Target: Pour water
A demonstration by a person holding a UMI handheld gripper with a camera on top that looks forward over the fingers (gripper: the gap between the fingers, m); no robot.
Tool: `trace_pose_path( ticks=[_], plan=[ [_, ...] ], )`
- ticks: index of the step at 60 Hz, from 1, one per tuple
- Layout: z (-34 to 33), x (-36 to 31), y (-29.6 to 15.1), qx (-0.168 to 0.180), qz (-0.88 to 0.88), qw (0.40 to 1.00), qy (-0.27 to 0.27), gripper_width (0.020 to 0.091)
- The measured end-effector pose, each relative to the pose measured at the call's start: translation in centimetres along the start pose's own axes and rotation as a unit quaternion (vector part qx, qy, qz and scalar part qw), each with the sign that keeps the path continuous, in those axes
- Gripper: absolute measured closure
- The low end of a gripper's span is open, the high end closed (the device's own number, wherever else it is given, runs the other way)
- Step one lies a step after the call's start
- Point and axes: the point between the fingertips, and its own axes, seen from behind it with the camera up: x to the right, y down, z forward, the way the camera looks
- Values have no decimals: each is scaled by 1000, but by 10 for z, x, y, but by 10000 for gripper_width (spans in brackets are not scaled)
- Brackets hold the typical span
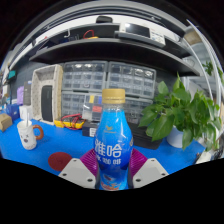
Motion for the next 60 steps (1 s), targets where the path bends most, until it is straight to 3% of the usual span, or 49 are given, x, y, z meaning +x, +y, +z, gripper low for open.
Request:
trace_pose_path(
  ticks=[15, 27, 40, 60],
  plan=[
    [9, -40, -12, -32, -142, 989, -1, 731],
    [19, -107, -52, -39, -317, 948, -16, 731],
    [33, -153, -75, -43, -571, 820, 2, 734],
    [49, -192, -98, -29, -783, 619, 46, 712]
  ],
)
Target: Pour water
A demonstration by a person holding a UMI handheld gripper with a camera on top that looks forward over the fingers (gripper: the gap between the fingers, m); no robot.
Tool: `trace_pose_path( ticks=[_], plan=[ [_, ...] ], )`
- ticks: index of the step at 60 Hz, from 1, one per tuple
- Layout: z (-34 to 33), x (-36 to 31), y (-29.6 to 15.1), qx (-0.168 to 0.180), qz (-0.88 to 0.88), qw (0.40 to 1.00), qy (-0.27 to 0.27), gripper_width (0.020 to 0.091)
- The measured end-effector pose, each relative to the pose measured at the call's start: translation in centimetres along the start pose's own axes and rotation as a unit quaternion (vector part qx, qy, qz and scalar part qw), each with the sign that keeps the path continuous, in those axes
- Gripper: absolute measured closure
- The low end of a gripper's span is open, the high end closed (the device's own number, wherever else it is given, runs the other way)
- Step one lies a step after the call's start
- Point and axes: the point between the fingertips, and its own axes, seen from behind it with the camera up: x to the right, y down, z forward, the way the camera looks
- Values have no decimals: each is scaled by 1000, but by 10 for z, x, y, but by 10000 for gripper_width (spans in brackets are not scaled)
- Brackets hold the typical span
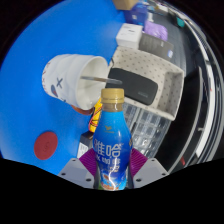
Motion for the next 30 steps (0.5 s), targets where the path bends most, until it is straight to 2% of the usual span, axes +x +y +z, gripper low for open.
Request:
trace_pose_path(
  ticks=[8, 12, 22, 30],
  plan=[
    [3, 12, -8, -5, -108, 994, 26, 713],
    [4, 10, -13, 3, -115, 993, 21, 713],
    [2, 7, -12, -2, -56, 998, 11, 713],
    [-3, 10, -12, 25, 87, 996, -6, 712]
  ],
)
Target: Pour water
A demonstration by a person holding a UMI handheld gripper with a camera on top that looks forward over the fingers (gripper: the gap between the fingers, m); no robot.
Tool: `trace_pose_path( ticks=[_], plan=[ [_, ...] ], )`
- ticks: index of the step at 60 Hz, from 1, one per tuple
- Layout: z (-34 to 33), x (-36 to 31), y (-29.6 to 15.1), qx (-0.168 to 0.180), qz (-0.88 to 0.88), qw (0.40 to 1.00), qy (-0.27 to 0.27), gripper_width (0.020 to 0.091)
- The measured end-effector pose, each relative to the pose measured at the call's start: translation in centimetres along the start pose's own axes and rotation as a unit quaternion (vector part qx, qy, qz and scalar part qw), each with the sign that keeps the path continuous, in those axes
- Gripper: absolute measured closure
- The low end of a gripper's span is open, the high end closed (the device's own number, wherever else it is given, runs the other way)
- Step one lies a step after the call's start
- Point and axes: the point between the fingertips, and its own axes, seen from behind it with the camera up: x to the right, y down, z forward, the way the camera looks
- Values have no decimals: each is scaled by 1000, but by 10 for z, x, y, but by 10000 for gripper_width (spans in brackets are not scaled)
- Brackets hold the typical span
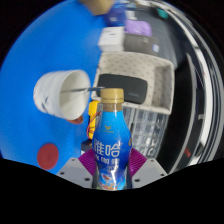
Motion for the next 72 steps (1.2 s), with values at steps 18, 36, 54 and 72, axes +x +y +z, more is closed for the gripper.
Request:
trace_pose_path(
  ticks=[18, 36, 54, 72],
  plan=[
    [-14, -5, 16, 30, 417, 906, -60, 711],
    [-2, -58, 32, 44, 667, 738, -90, 705],
    [5, -72, 36, 77, 739, 667, -53, 680],
    [0, -84, 39, 64, 749, 655, -71, 430]
  ],
)
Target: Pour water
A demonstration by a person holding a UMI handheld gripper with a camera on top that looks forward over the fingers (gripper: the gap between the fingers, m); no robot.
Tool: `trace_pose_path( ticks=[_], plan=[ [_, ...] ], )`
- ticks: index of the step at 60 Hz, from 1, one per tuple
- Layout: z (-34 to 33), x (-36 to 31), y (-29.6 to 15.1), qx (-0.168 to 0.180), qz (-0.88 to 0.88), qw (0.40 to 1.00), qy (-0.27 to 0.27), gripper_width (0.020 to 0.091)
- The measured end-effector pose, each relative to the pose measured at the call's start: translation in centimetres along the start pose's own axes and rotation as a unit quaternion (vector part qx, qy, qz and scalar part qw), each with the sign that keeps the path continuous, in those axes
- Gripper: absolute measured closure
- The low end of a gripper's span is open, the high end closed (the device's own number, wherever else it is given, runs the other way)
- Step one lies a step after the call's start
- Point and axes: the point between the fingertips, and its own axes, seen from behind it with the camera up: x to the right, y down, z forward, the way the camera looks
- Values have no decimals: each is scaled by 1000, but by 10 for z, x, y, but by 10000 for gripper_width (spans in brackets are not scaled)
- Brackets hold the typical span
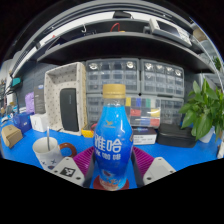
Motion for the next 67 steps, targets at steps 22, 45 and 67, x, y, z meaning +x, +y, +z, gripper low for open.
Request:
trace_pose_path(
  ticks=[22, 45, 67],
  plan=[
    [-77, -34, 39, -85, 21, 996, -7, 342],
    [-134, -65, -35, -82, 26, 996, -9, 315],
    [-149, -70, -69, -74, 17, 997, -12, 320]
  ],
)
